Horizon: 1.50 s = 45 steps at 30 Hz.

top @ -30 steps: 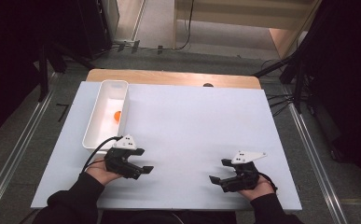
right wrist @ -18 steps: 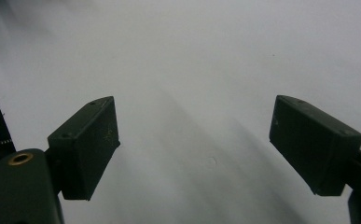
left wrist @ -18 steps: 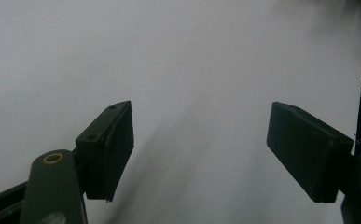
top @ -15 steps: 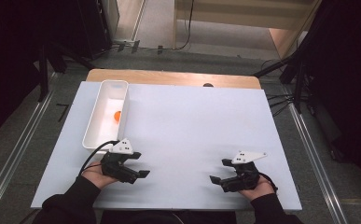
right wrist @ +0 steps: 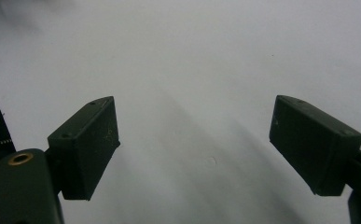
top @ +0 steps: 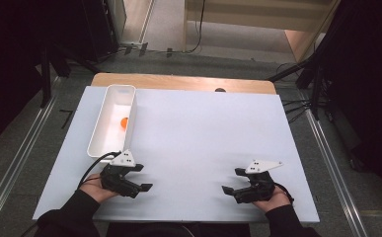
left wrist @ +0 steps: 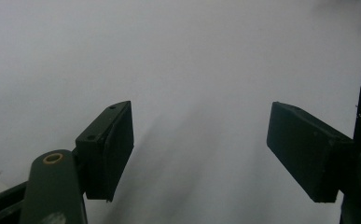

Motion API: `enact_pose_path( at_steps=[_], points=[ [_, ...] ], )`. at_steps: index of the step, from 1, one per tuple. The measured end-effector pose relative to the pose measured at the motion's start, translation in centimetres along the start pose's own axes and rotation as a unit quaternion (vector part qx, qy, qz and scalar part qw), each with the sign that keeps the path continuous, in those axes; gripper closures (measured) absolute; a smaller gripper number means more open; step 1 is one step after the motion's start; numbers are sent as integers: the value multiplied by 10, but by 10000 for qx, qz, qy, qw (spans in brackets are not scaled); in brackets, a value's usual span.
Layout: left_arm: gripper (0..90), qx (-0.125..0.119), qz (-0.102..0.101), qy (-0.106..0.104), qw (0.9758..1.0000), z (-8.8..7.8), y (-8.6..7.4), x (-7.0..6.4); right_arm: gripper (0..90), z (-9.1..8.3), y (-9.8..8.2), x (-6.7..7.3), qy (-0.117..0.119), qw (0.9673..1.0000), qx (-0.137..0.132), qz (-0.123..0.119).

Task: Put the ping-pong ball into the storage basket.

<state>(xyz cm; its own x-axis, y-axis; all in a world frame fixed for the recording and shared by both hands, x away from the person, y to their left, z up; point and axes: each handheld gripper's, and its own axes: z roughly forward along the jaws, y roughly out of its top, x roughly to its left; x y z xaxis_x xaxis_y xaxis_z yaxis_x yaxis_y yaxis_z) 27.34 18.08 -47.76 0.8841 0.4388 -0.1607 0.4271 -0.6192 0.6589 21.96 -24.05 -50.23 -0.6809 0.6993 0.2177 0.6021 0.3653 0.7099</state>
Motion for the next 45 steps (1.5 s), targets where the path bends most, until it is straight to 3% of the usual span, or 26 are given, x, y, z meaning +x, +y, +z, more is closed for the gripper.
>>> enact_pose_path(
  at_steps=[45],
  points=[
    [234,152,98,-36,9998,1,-5,-1,142,1,0,0,1,10000,16,-17]
  ],
)
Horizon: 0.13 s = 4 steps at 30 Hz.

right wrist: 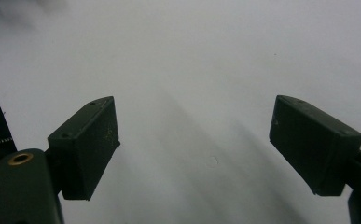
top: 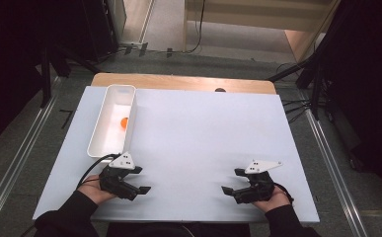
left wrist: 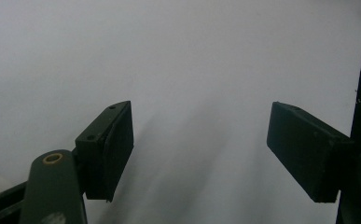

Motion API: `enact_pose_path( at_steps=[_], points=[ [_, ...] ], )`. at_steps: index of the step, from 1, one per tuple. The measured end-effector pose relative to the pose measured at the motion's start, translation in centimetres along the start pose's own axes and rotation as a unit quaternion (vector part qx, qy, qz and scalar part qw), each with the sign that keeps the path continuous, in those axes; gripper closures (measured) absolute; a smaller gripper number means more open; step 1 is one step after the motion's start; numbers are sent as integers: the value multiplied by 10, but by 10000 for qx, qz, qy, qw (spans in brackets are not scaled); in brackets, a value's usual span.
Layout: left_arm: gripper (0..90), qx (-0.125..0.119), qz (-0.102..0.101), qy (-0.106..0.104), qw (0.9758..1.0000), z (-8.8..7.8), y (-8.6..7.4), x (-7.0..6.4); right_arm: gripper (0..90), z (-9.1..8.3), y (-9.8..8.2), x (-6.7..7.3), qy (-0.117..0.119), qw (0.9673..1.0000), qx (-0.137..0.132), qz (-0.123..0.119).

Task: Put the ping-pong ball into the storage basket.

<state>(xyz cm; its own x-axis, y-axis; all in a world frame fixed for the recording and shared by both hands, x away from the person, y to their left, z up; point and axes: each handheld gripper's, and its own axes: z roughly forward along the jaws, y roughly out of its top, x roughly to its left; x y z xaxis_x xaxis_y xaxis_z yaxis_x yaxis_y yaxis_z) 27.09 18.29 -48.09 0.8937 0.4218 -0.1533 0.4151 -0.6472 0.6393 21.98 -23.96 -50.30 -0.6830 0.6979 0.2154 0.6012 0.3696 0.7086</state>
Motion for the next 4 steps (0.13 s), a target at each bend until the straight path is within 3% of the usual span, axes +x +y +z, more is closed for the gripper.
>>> enact_pose_path(
  at_steps=[4],
  points=[
    [234,-12,16,-7,10000,1,0,0,142,0,0,0,14,10000,-2,-12]
  ],
)
